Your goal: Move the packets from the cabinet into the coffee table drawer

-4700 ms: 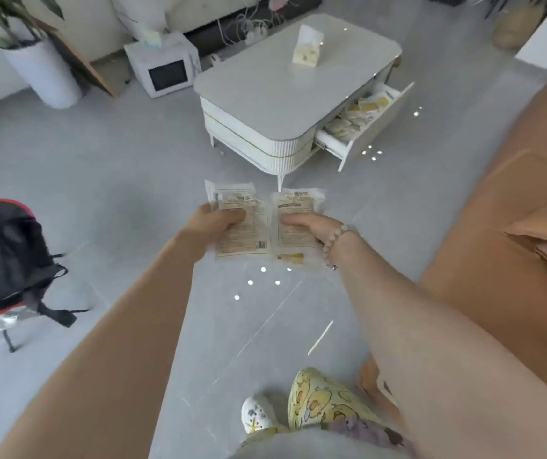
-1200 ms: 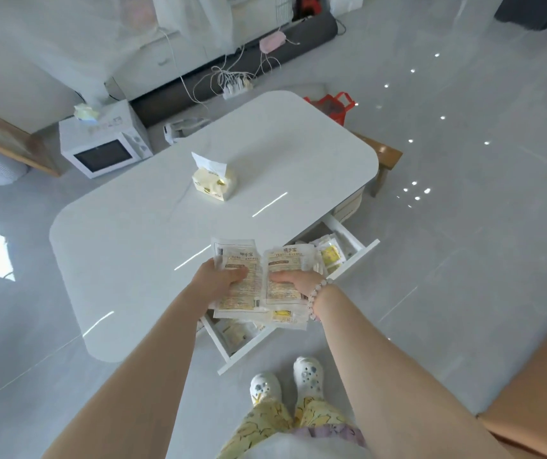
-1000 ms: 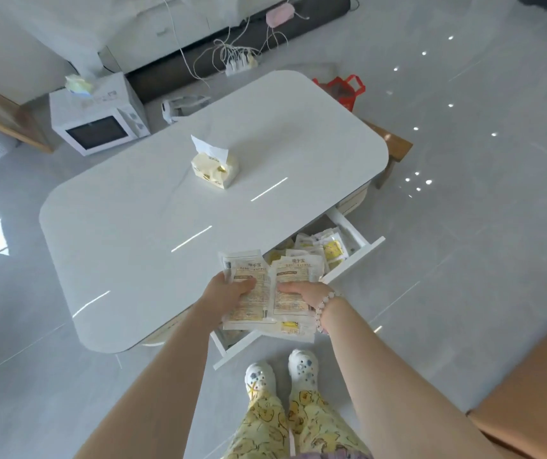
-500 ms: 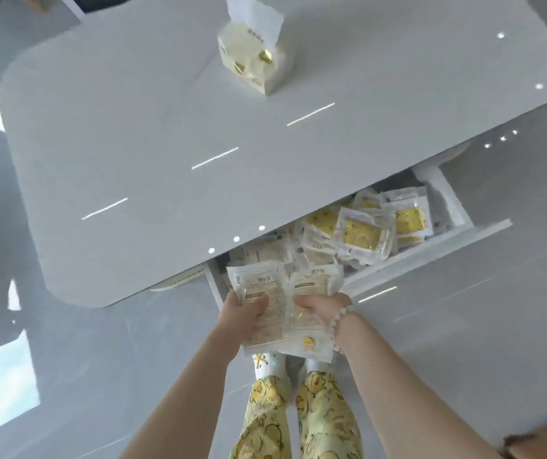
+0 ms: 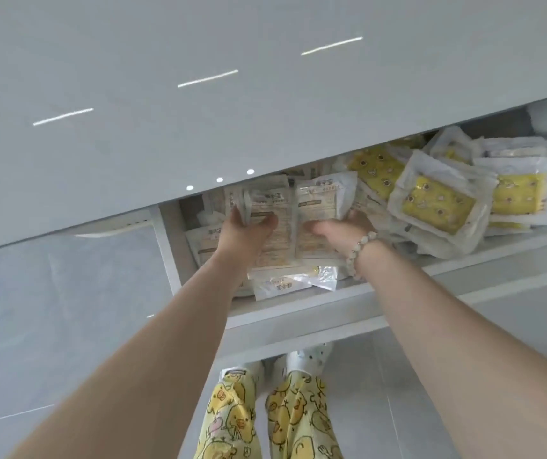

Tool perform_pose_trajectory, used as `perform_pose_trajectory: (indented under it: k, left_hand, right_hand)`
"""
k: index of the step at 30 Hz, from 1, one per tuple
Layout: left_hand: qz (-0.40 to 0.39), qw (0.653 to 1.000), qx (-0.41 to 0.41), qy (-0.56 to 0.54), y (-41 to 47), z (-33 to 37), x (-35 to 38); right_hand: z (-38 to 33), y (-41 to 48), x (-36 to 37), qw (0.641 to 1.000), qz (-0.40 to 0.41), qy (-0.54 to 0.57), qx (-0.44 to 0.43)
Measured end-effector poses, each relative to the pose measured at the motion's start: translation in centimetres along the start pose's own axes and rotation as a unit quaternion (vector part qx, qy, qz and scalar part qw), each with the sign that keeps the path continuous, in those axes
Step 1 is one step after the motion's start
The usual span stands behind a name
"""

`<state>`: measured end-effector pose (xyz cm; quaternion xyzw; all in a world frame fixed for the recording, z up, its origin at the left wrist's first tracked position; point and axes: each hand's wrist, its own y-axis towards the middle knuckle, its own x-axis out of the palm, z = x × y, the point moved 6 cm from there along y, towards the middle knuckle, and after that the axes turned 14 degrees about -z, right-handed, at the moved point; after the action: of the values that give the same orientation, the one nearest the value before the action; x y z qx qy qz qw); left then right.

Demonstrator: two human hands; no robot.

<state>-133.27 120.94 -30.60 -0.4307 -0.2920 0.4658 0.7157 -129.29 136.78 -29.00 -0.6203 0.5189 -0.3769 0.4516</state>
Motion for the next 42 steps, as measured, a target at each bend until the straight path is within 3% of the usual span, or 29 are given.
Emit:
perform_pose_trajectory:
  k: [5,15,24,29,32,35,38,40,42]
  left_hand:
    - [0.043,0.995,0.013,0.086,-0.1,-0.1,0.1]
    - [0.153,0.979,-0.016,0.136,-0.7,0.7,-1.3]
    - [0.167,0.932,-0.028,0.32,-2.1,2.3,0.0]
    - [0.134,0.941,-0.007,0.312,-5.3,3.7,0.9]
    - [0.124,0.964,0.023,0.235,-8.9,4.2,1.9]
    - [0.135,0.977,0.074,0.146,-12.5,4.8,3.7]
    - [0.139,0.985,-0.001,-0.103,-14.7,2.7,6.1]
    - [0.127,0.957,-0.085,-0.245,-15.2,0.0,8.4]
    - [0.139,0.914,-0.163,-0.343,-15.4,-2.7,10.2]
  right_hand:
    - [-0.2,0.2,-1.4,0.991,0.093,-0.099,0.02]
    - [-1.5,0.0,-1.9,0.943,0.206,-0.255,0.063]
    - [-1.7,-2.4,-1.6,0.912,0.241,-0.329,0.05]
    - [-2.5,-5.9,-1.1,0.912,0.213,-0.35,0.015]
    - [-2.6,-9.5,-1.6,0.903,0.252,-0.347,0.014]
    - [-1.1,-12.8,-2.2,0.906,0.328,-0.265,0.024]
    - [3.6,-14.9,-2.0,0.919,0.388,-0.023,0.064]
    - [7.6,-15.6,-0.9,0.899,0.389,0.154,0.127]
    - [10.8,-15.6,0.4,0.85,0.366,0.324,0.196]
